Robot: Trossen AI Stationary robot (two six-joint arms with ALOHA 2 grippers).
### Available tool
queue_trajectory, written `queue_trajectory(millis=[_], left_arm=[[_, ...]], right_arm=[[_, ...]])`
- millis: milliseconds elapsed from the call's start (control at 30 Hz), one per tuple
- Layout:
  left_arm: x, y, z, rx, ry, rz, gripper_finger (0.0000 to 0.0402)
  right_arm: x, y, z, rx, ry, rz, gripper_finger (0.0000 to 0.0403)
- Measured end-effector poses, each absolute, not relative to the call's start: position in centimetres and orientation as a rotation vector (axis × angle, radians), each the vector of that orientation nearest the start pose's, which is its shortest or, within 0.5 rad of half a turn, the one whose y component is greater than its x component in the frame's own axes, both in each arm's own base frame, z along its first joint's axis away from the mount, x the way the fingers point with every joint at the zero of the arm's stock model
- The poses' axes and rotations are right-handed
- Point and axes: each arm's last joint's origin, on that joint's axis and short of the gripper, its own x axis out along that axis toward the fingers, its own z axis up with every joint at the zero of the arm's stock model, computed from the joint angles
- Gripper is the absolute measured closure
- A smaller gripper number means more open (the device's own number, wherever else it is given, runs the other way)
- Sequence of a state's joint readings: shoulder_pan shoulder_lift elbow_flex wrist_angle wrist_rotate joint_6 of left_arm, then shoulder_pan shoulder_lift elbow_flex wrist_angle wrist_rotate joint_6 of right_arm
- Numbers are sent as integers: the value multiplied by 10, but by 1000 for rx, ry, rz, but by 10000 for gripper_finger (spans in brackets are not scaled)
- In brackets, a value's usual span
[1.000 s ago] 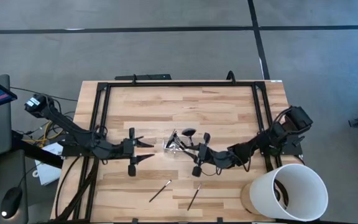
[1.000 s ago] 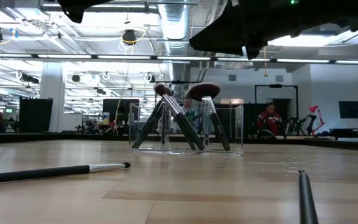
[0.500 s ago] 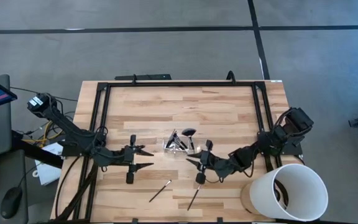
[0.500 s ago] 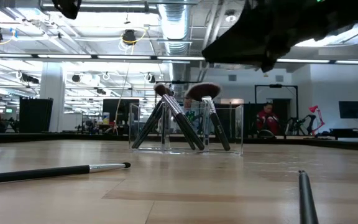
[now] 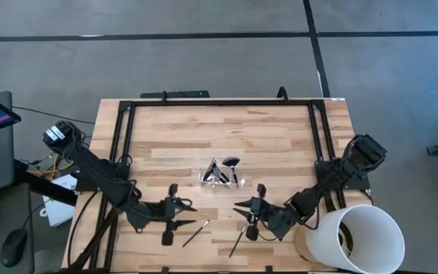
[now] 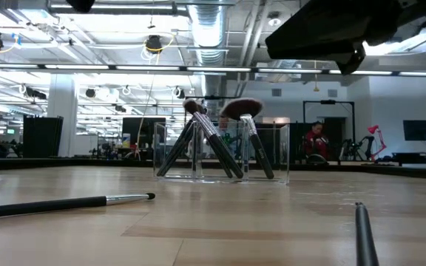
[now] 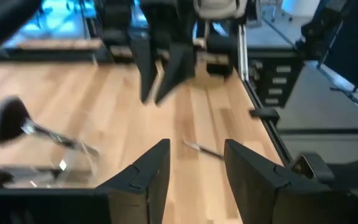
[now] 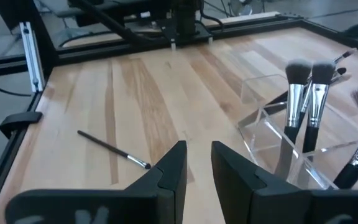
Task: Put items in baskets/containers
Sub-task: Put the eyeshadow brush into the left section of the transparent organizer
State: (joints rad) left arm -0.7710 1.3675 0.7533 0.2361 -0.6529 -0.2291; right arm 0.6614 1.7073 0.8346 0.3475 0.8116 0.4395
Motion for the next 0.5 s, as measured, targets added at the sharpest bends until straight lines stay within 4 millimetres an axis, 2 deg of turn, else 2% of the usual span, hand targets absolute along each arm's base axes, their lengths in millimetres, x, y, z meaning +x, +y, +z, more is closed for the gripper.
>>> queue_trajectory(millis=[167,300,500], left_arm=[[215,-203,230,-10,324,-104,253],[215,-207,220,-15,335,-42,253],[230,-206,188,-101,453,-2,253]], right_arm=[[285,186,178,54,383,-258,337],[295,172,186,47,400,-310,337],[302,144,202,103,377,-392,337]])
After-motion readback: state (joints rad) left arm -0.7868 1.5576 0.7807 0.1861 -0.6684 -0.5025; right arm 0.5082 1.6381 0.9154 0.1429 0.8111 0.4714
